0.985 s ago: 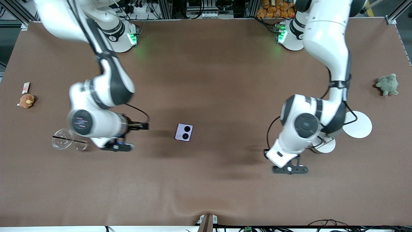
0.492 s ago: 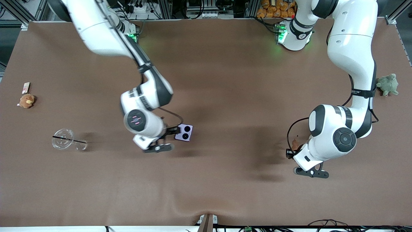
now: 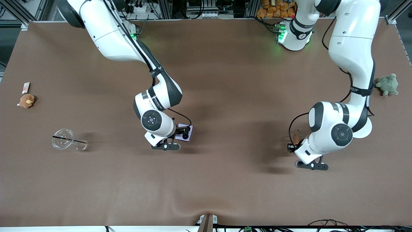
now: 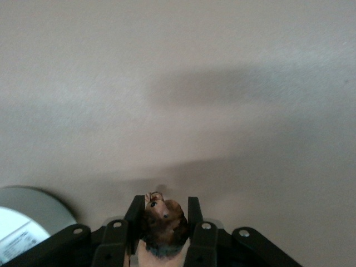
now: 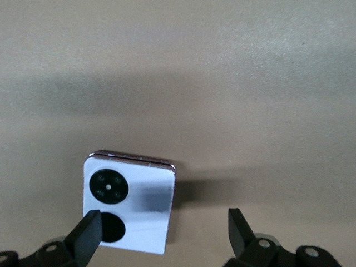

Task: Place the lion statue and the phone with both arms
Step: 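Lower the lion beside the lamp base while the right gripper grasps the phone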

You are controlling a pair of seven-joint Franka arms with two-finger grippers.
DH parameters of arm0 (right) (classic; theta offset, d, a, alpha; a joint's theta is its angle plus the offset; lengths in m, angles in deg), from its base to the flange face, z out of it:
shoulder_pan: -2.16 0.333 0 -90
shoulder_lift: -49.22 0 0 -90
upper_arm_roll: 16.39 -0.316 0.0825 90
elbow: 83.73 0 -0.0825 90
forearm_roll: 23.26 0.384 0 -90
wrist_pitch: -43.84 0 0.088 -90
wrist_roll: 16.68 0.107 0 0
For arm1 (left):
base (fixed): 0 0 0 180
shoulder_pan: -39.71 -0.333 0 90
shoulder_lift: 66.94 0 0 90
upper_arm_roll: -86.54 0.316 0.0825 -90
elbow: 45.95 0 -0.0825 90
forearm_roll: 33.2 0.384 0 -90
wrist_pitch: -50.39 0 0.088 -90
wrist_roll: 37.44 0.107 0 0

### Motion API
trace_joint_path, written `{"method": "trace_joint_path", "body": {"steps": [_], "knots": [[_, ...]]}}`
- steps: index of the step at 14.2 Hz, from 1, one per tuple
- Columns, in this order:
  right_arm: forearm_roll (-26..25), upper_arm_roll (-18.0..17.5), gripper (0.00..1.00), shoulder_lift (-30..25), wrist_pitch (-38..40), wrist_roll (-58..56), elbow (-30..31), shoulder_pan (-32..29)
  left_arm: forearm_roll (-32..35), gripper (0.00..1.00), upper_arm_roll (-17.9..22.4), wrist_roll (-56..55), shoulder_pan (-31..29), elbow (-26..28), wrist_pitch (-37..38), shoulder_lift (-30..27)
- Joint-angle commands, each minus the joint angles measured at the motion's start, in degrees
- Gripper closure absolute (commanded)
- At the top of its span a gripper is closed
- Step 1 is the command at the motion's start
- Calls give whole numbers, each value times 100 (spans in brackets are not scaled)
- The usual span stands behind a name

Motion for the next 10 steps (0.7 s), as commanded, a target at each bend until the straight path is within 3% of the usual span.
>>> {"method": "trace_joint_path", "body": {"steps": [1,10], "knots": [[28,-12,0,181,-192,165,-189,26,103,100,-29,-51,-64,982,-718,-528],[80,-21,0,392,-587,868,-189,263,410,100,-38,63,-256,1213,-1116,-528]]}}
